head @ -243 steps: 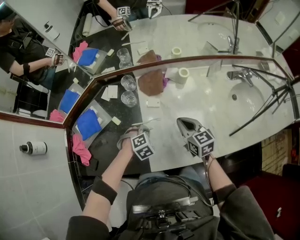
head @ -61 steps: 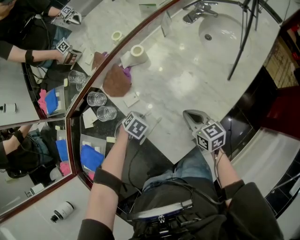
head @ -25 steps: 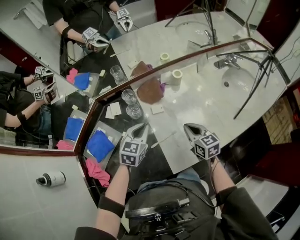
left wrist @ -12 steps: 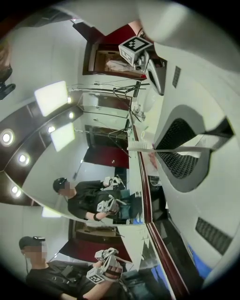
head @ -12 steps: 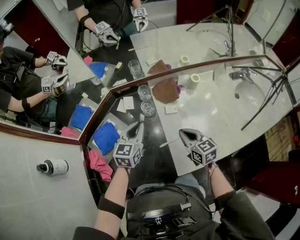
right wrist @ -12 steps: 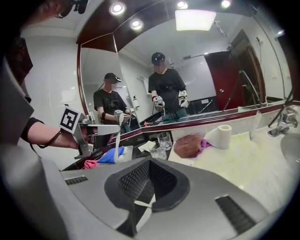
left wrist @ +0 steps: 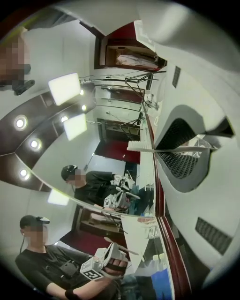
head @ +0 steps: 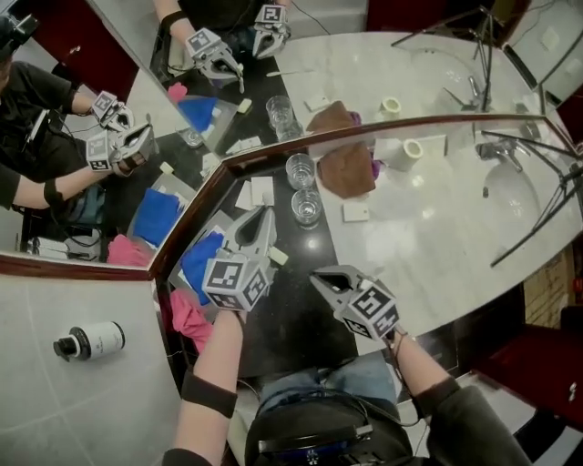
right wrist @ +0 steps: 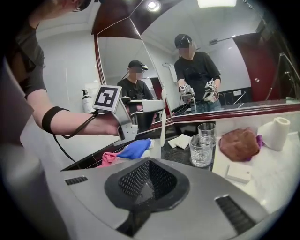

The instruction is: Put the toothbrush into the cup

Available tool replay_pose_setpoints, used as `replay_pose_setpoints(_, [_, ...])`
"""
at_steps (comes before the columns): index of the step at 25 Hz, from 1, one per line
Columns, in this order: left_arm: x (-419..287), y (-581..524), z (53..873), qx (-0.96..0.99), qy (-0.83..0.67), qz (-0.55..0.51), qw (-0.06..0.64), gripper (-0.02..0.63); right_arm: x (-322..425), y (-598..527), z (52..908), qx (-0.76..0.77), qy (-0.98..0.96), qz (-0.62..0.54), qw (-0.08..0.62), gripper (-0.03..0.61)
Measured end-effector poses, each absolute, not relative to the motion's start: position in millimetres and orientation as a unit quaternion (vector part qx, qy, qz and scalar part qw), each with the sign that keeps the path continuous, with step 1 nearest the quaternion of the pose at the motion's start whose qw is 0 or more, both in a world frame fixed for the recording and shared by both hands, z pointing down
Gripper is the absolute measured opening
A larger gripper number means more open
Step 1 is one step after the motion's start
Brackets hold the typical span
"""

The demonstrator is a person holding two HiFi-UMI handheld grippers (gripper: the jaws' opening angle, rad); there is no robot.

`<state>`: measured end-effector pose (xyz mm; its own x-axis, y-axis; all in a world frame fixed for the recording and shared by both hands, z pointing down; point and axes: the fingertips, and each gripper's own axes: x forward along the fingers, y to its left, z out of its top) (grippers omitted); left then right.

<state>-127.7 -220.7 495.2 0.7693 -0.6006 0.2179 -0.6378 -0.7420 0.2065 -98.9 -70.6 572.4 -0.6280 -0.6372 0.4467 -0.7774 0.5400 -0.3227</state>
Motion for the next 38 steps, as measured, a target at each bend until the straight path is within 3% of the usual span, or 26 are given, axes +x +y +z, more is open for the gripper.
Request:
replay_pose_setpoints(18, [-77.5,-317.1,496.8,0.949,-0.302,-0.037,0.083,0.017,-174.3,-127.3,628.6,0.305,-0.914,0.238,0.121,0.020])
replay_pose_setpoints(38, [-46.4,-347.9,498.0,0.946,-0.300,-0.071,0.100,0.017,-179.8,-137.2,645.6,0.288,-0.921,0.241,0.103,0.020])
